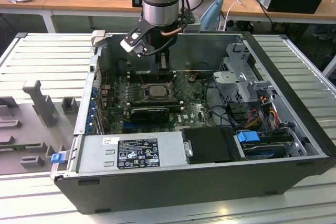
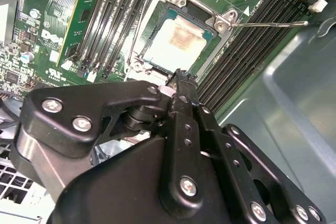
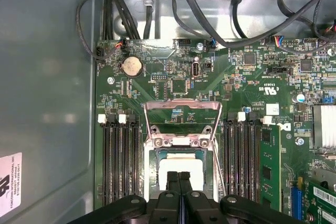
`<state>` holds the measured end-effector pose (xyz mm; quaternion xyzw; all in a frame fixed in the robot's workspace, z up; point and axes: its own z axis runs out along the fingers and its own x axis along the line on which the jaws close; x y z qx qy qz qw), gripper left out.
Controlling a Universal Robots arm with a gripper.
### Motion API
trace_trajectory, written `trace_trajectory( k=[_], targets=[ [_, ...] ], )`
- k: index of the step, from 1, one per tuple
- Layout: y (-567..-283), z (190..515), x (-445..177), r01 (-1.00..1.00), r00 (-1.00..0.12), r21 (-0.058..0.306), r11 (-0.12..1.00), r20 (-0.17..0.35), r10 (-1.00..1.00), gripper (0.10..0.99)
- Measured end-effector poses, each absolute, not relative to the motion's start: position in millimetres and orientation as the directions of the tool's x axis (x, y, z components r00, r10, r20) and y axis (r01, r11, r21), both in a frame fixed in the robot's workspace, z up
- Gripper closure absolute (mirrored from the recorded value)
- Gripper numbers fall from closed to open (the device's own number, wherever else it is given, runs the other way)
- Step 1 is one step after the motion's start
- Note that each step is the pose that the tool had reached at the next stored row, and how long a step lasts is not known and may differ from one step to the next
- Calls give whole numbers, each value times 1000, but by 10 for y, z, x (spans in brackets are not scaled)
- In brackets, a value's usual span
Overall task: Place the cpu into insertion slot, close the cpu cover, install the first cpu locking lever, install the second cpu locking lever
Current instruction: 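Close the cpu cover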
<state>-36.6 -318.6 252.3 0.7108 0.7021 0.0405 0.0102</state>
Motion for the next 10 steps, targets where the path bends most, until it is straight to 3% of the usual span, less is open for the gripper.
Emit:
trace_trajectory(
  k=[10],
  targets=[
    [-3185, 2529, -365, 997, 11, 71, -14, 43, 999, 980]
  ],
)
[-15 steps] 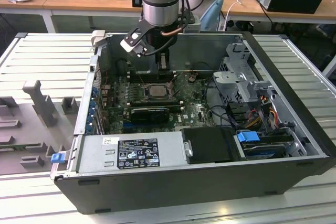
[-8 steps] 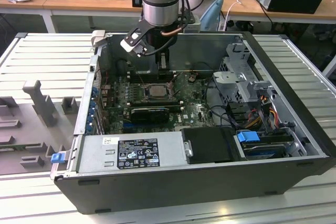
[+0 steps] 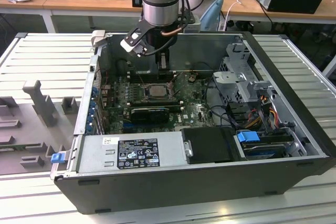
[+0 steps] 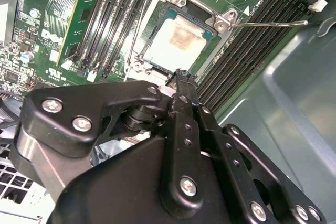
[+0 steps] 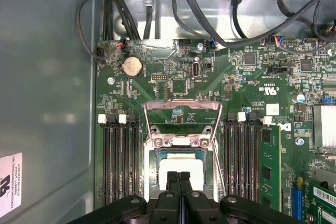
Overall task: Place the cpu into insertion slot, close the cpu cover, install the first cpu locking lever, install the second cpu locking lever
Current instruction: 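Close the cpu cover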
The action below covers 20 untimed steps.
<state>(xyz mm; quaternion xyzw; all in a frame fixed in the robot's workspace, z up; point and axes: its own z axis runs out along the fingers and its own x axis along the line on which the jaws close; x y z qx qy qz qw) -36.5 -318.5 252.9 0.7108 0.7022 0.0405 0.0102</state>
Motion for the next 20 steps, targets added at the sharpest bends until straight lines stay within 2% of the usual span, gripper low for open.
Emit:
trace_trajectory(
  k=[20],
  targets=[
    [-3182, 2681, -251, 998, 11, 69, -14, 43, 999, 980]
  ],
)
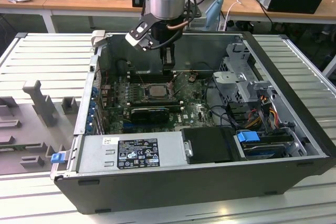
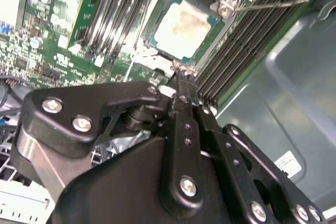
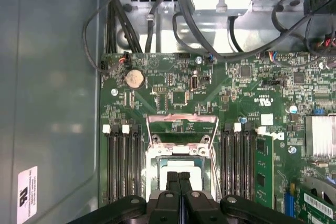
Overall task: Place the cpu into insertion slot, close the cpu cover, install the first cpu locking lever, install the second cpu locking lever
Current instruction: 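Close the cpu cover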
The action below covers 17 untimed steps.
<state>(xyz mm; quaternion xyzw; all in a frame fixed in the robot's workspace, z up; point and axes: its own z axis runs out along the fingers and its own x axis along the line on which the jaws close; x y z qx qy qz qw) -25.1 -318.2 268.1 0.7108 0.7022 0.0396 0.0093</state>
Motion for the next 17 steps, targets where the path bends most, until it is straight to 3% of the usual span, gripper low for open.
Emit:
trace_trajectory(
  k=[17],
  targets=[
    [-3178, 2733, -223, 998, 11, 69, -14, 43, 999, 980]
  ],
)
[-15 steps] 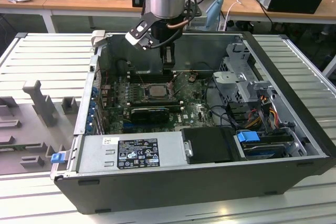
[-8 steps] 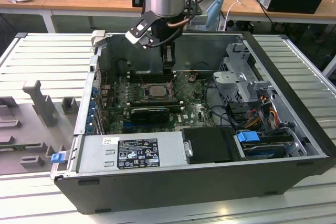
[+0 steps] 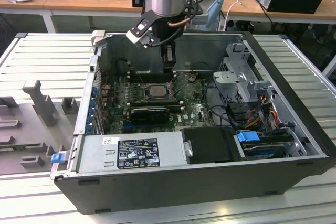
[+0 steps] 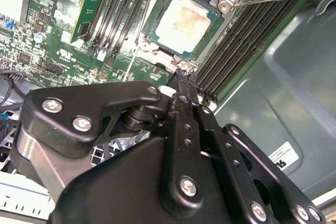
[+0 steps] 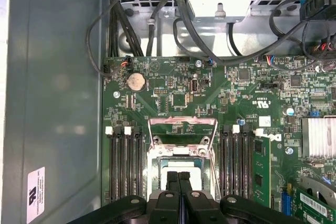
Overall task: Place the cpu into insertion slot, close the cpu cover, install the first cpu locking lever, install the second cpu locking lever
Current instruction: 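Close the cpu cover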
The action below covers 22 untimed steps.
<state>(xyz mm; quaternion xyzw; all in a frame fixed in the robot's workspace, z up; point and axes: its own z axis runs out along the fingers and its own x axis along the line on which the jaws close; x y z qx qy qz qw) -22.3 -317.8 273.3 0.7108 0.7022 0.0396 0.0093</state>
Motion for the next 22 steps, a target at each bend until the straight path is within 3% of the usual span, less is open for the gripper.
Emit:
trace_trajectory(
  k=[22],
  targets=[
    [-3152, 2753, -179, 998, 11, 69, -13, 43, 999, 980]
  ],
)
